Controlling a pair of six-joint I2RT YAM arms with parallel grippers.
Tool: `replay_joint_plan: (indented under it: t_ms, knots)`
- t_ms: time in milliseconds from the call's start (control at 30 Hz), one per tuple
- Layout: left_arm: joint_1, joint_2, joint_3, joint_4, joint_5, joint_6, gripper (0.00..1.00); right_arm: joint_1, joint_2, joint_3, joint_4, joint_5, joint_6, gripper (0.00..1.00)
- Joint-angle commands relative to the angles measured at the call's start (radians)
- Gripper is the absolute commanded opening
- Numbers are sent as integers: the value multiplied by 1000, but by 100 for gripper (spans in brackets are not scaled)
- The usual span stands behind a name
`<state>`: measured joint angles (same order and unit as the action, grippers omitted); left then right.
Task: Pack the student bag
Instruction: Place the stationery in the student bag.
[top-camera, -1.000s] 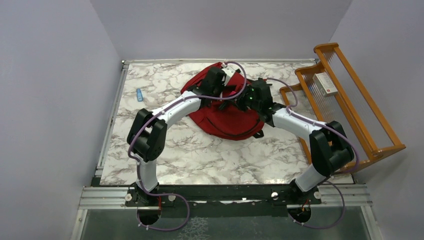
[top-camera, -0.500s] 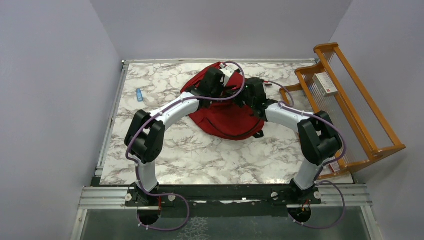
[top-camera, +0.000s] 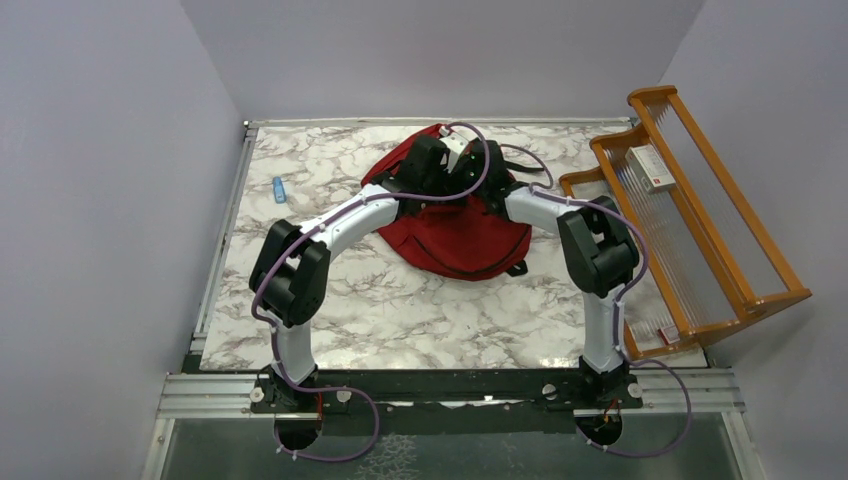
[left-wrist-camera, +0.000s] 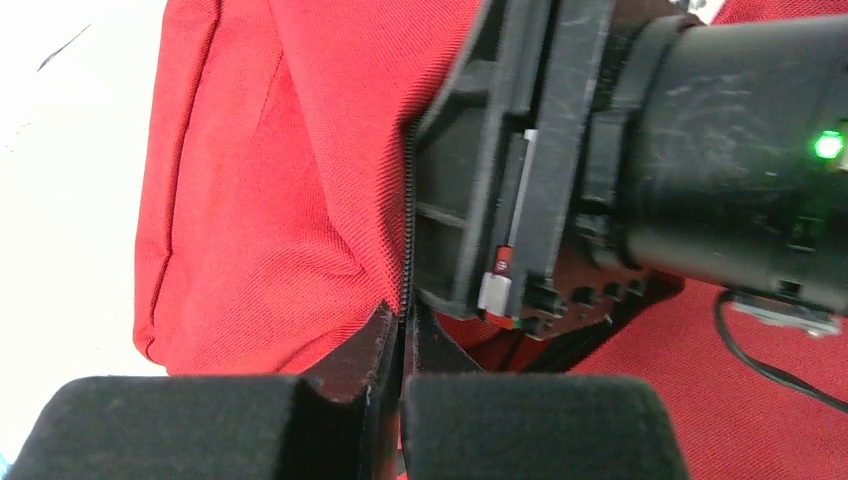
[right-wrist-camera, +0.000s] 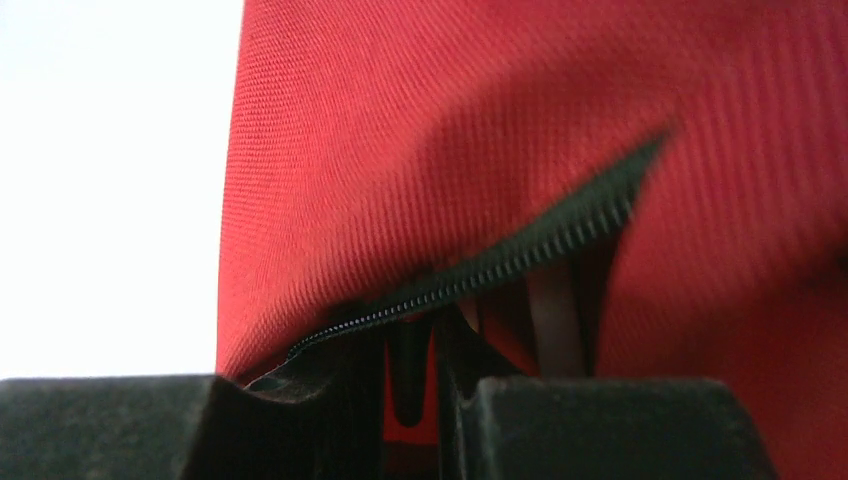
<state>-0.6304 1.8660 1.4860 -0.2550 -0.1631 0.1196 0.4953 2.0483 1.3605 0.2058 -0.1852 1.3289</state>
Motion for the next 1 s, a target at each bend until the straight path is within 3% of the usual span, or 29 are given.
replay_joint_plan:
  t_ms: [0, 67, 267, 667, 967]
  knots:
    - [-9, -58, 9, 17, 46, -20, 0, -3, 35, 102, 26, -35, -182, 28]
    - [-9, -57, 10, 9, 54, -20, 0, -3, 22, 89, 12, -1, -240, 36]
    - [-9, -65, -2, -2, 59, -23, 5, -11, -99, -20, 10, 96, -363, 44]
    - [31, -128, -42, 21, 119, -96, 27, -20, -365, -241, -42, 179, -523, 47]
    - [200, -309, -88, 38, 278, -174, 45, -20, -593, -420, -55, 157, -640, 46]
